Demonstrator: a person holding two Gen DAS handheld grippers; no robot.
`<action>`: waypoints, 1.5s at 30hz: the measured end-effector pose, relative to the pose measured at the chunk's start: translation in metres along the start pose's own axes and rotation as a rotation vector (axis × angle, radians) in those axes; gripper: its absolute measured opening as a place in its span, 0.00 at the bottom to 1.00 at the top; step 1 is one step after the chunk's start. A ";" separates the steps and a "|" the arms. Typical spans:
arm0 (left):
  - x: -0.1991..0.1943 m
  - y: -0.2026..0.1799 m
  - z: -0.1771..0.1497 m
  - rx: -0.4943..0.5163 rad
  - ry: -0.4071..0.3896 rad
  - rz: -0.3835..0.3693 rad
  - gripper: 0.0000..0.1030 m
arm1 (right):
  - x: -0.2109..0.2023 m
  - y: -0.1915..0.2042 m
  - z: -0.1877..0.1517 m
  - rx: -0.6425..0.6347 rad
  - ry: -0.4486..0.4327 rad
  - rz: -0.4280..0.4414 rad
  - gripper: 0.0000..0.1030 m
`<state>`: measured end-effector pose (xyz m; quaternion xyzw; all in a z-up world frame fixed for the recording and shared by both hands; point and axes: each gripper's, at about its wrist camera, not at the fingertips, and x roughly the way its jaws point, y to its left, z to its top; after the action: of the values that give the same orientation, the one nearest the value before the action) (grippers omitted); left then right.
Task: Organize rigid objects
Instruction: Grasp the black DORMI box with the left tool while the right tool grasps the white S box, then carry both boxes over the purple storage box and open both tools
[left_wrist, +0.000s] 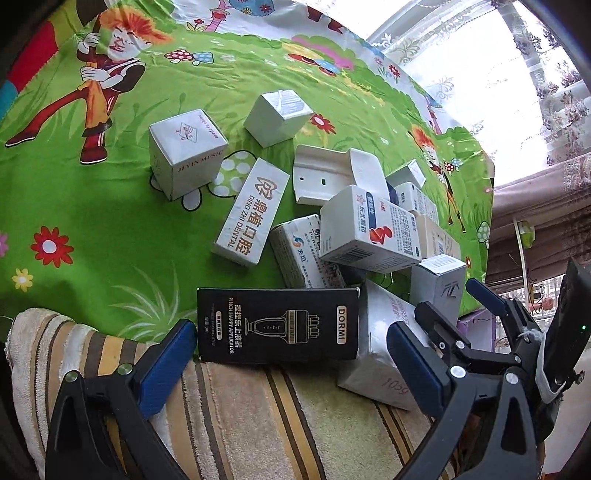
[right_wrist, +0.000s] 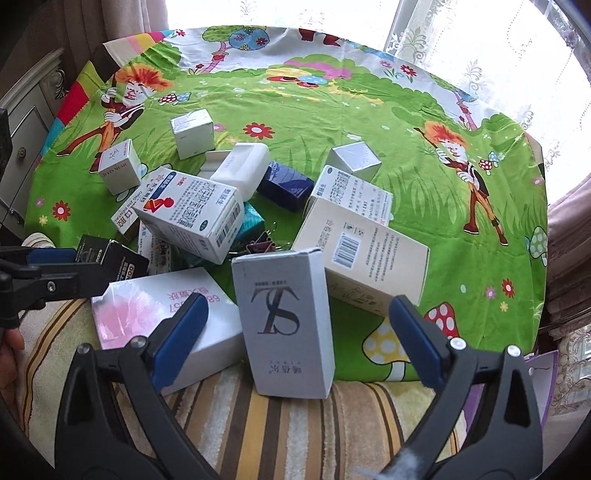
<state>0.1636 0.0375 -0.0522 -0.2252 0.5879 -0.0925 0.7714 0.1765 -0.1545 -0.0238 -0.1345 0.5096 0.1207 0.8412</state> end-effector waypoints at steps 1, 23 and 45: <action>0.001 -0.001 0.001 0.008 0.004 -0.003 1.00 | 0.002 0.000 0.001 0.002 0.002 0.009 0.94; -0.054 -0.005 -0.031 -0.019 -0.238 -0.065 0.84 | -0.048 -0.043 -0.028 0.205 -0.160 0.208 0.44; -0.038 -0.168 -0.097 0.327 -0.194 -0.228 0.84 | -0.104 -0.127 -0.116 0.416 -0.220 0.162 0.44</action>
<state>0.0812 -0.1182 0.0374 -0.1700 0.4587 -0.2512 0.8352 0.0771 -0.3205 0.0304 0.0969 0.4378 0.0943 0.8889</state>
